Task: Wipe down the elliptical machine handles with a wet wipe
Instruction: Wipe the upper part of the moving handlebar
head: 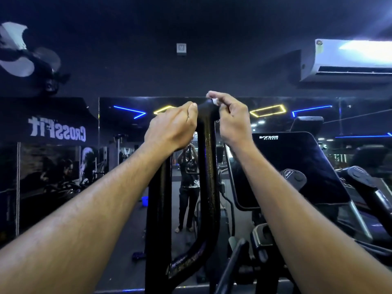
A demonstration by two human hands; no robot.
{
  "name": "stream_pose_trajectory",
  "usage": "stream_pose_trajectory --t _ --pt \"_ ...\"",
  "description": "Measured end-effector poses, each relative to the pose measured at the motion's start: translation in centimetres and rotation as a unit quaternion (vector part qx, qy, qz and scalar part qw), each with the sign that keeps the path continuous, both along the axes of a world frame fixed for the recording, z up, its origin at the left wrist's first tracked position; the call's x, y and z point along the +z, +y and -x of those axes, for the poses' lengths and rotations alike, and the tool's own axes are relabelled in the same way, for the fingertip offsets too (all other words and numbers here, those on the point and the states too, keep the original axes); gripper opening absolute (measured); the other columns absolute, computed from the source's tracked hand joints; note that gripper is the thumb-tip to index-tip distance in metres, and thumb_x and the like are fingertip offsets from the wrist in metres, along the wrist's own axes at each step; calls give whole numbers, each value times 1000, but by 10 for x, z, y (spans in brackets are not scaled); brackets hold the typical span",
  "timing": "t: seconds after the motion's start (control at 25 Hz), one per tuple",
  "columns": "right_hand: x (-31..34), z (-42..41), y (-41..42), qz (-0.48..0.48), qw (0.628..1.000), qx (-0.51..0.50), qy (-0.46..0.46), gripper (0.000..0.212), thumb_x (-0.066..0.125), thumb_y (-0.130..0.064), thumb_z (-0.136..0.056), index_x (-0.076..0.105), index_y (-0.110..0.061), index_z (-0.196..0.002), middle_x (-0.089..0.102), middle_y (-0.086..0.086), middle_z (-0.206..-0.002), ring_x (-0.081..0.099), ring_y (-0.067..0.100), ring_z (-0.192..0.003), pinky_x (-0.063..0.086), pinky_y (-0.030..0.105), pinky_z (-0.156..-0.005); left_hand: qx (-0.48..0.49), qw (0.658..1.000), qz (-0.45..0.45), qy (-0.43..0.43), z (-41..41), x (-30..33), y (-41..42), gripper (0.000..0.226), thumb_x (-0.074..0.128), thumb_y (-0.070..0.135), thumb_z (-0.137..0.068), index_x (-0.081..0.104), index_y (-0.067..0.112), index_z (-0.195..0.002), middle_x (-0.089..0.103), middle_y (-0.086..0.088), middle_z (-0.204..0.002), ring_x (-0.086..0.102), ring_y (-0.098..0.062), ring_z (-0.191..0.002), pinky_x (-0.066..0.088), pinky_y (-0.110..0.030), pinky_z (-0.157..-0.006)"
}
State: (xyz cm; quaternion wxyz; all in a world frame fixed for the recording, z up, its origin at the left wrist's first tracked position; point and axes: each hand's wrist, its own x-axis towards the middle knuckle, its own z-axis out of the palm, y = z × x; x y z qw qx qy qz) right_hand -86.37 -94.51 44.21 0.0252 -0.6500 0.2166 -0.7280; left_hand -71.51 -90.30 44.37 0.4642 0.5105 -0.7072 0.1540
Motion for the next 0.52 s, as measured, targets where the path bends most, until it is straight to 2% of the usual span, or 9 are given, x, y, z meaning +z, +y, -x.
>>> stream_pose_trajectory --t 0.08,0.16,0.2,0.24,0.32,0.44,0.52 --pt "15 8 -7 -68 992 104 13 28 47 -4 -104 73 -8 -112 75 6 -107 71 17 -98 58 32 -87 -8 1000 -3 16 -1 0 -1 47 17 41 -110 60 25 -115 63 -9 -130 52 -34 -110 32 -41 -87" --pt "2 7 -5 -118 984 130 -6 28 48 -7 -105 74 -13 -108 72 0 -86 65 15 -79 57 33 -80 -8 1000 -4 25 -1 0 0 49 17 40 -110 62 24 -122 61 -11 -137 53 -34 -121 31 -40 -88" --pt "-11 8 -3 -119 986 119 -16 30 46 -6 -105 75 -16 -108 68 -1 -78 60 16 -76 56 34 -84 -10 1000 -4 25 0 0 1 49 18 40 -110 62 24 -123 61 -11 -139 52 -34 -122 31 -40 -89" --pt "-23 9 0 -110 989 95 -18 32 46 -5 -105 75 -17 -109 68 1 -79 60 20 -78 57 36 -90 -12 1000 -4 24 0 0 2 49 18 39 -110 62 24 -124 61 -10 -139 51 -32 -120 31 -39 -89" --pt "-29 15 13 -72 997 28 -27 32 48 -3 -103 75 -20 -107 74 2 -97 68 22 -97 55 40 -99 -19 1000 1 21 1 0 1 50 17 38 -111 62 22 -126 61 -9 -141 51 -29 -119 31 -39 -90" --pt "6 19 20 39 996 -82 -2 28 51 -6 -98 75 -18 -109 74 -6 -109 67 8 -107 54 31 -98 -13 999 9 30 0 0 -3 52 17 42 -111 62 24 -132 58 -15 -144 50 -37 -130 36 -44 -96" --pt "29 7 16 37 991 -117 53 28 48 -8 -94 75 -14 -99 75 -6 -103 68 8 -102 53 28 -95 -2 999 3 35 0 0 -5 54 17 46 -111 59 25 -138 54 -23 -146 48 -45 -133 38 -48 -104"
